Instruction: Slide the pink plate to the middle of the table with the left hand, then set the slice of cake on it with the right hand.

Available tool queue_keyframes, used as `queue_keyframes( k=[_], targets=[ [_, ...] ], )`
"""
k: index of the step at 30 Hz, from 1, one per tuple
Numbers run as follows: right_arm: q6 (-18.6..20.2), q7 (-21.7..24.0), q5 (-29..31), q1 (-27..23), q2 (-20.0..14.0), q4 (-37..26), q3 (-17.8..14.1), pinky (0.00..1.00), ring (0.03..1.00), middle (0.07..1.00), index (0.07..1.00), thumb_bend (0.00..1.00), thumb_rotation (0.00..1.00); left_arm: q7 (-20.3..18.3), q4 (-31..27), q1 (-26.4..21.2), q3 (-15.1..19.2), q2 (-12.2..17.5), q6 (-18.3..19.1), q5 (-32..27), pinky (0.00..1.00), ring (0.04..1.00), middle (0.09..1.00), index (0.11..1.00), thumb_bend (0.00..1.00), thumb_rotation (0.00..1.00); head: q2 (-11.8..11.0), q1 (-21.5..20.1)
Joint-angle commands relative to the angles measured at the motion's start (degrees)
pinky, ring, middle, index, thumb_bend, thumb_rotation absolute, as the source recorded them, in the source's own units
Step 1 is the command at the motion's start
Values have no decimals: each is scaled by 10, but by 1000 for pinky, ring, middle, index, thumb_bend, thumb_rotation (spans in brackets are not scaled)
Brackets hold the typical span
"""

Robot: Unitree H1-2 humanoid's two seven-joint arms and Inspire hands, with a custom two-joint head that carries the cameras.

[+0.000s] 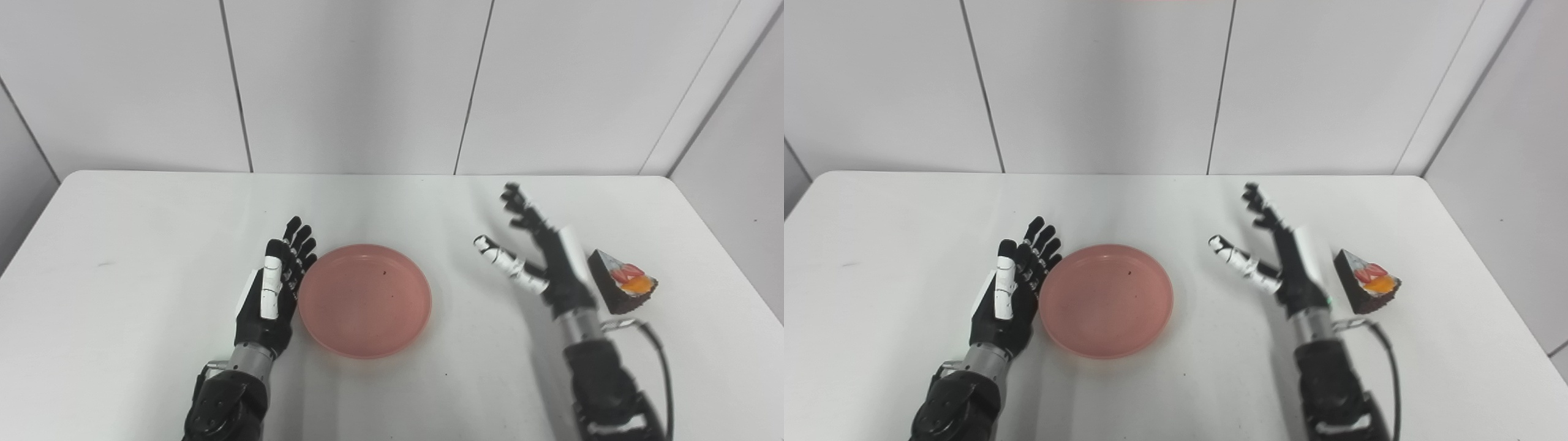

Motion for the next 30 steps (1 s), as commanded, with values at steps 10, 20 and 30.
queue_keyframes(
  k=[10, 20, 30],
  targets=[
    [242, 91, -115, -39, -127, -117, -24, 737, 846, 870, 872, 736, 414, -8, 34, 3, -3, 15, -12, 8, 972, 982, 978, 986, 765, 1000, 10, -42],
    [262, 161, -211, -48, -125, -111, -75, 665, 825, 873, 864, 822, 320, -25, 26, 1, 0, 39, 4, -5, 967, 976, 974, 975, 758, 1000, 4, -114],
    [263, 309, -350, -56, -100, -82, -108, 680, 869, 916, 869, 887, 306, -48, 39, -2, 13, 52, 1, -26, 975, 983, 980, 977, 773, 1000, 6, -133]
  ],
)
